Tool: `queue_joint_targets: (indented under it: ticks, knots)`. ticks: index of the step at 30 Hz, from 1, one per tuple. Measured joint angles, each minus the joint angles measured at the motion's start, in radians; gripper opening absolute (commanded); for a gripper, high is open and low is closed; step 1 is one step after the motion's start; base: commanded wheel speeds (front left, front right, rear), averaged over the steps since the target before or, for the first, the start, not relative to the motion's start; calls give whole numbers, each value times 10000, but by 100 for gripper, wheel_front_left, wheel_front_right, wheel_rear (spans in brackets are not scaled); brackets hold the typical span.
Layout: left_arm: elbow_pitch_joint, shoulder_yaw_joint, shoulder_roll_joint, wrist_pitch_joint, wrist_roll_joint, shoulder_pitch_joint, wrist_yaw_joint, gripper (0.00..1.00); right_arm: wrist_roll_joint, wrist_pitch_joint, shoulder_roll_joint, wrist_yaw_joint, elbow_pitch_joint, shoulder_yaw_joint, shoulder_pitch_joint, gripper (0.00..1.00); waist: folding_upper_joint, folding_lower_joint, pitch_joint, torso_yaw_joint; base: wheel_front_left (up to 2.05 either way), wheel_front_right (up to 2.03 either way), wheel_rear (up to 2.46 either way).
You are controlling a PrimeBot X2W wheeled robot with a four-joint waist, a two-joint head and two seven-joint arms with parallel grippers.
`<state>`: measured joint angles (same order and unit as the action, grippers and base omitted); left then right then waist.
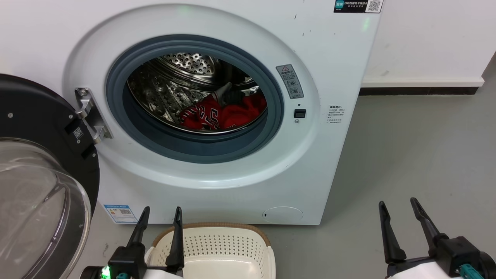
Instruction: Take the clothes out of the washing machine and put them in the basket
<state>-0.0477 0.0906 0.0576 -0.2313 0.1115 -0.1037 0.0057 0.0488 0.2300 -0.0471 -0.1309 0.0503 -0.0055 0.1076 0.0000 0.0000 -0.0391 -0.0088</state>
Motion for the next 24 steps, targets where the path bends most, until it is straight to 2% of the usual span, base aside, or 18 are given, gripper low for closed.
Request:
queue_joint_targets:
  ticks: [10,18,24]
  knots:
    - [-173,272,171,-186,-621,-129,552,100,-445,174,-4,0,-180,100,14,100,0,0,-44,4,0,0,0]
    - [-186,65,88,-290,-706,-203,562,100,-255,334,-10,-2,-42,-13,135,100,0,0,-74,9,0,0,0]
    - [-111,63,65,-303,-832,-213,234,100,-309,334,-12,-2,155,-23,135,100,0,0,-70,15,0,0,0]
